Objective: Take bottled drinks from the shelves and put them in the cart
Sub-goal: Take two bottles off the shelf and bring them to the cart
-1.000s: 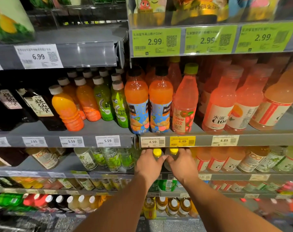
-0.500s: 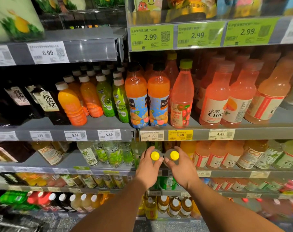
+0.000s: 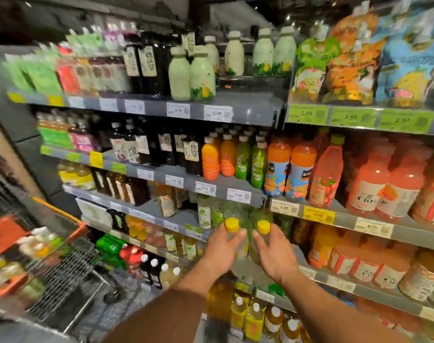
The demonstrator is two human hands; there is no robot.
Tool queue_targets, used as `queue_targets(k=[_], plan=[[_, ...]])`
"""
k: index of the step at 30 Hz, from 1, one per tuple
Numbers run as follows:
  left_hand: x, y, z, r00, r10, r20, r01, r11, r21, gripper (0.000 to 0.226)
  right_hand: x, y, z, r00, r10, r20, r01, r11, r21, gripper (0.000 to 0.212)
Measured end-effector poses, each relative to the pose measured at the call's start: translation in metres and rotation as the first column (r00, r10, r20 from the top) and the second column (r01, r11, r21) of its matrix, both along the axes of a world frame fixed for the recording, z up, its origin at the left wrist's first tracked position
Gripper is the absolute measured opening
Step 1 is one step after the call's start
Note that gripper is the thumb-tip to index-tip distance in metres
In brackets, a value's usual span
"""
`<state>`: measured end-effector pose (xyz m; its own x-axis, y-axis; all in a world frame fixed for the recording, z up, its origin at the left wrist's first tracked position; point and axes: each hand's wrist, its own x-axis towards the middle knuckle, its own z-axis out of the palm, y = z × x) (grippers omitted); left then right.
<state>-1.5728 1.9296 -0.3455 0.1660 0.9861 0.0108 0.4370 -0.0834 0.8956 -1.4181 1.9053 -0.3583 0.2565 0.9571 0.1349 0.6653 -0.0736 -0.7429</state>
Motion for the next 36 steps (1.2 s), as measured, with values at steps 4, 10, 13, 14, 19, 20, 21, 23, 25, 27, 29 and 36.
queue_targets(k=[4,10,13,14,19,20,21,23,25,27,29,36], plan=[[-0.097,-0.016,0.015,0.987,0.156,0.048,-0.157,0.987,0.018,0.041,-0.094,0.013,0.017,0.981,0.194,-0.017,-0.194,0.981,0.004,0.028],[-0.252,-0.031,0.016,0.863,0.48,0.157,-0.485,0.875,-0.007,0.055,-0.255,0.025,0.036,0.877,0.478,-0.044,-0.476,0.878,0.047,0.024],[-0.328,-0.038,0.017,0.814,0.571,0.103,-0.576,0.817,0.024,0.048,-0.336,0.037,0.035,0.839,0.544,-0.019,-0.544,0.839,0.016,0.038],[-0.352,-0.042,0.02,0.798,0.596,0.084,-0.6,0.799,0.028,0.04,-0.362,0.041,0.036,0.826,0.564,-0.012,-0.564,0.826,0.0,0.041],[-0.462,-0.042,0.026,0.727,0.681,-0.087,-0.681,0.731,0.034,0.024,-0.476,0.053,0.042,0.75,0.65,-0.123,-0.655,0.756,-0.001,0.037],[-0.481,-0.04,0.025,0.719,0.685,-0.114,-0.686,0.726,0.038,0.033,-0.494,0.055,0.042,0.744,0.655,-0.132,-0.66,0.751,0.001,0.036],[-0.498,-0.036,0.025,0.711,0.689,-0.138,-0.691,0.722,0.045,0.044,-0.51,0.058,0.042,0.739,0.66,-0.137,-0.666,0.746,0.003,0.037],[-0.526,-0.027,0.022,0.695,0.706,-0.139,-0.707,0.706,0.049,0.052,-0.538,0.068,0.041,0.732,0.668,-0.129,-0.674,0.738,-0.005,0.037],[-0.547,-0.016,0.02,0.677,0.729,-0.104,-0.73,0.682,0.029,0.051,-0.561,0.081,0.038,0.728,0.677,-0.108,-0.683,0.73,-0.036,0.039],[-0.564,-0.001,0.016,0.682,0.727,-0.077,-0.728,0.685,0.012,0.055,-0.58,0.099,0.036,0.715,0.691,-0.1,-0.698,0.714,-0.053,0.039],[-0.581,0.019,0.01,0.685,0.724,-0.077,-0.726,0.687,0.004,0.05,-0.599,0.122,0.034,0.707,0.699,-0.109,-0.706,0.706,-0.048,0.035],[-0.63,0.11,-0.017,0.627,0.776,-0.068,-0.779,0.625,-0.043,0.034,-0.663,0.228,0.018,0.654,0.752,-0.082,-0.757,0.652,-0.048,0.033]])
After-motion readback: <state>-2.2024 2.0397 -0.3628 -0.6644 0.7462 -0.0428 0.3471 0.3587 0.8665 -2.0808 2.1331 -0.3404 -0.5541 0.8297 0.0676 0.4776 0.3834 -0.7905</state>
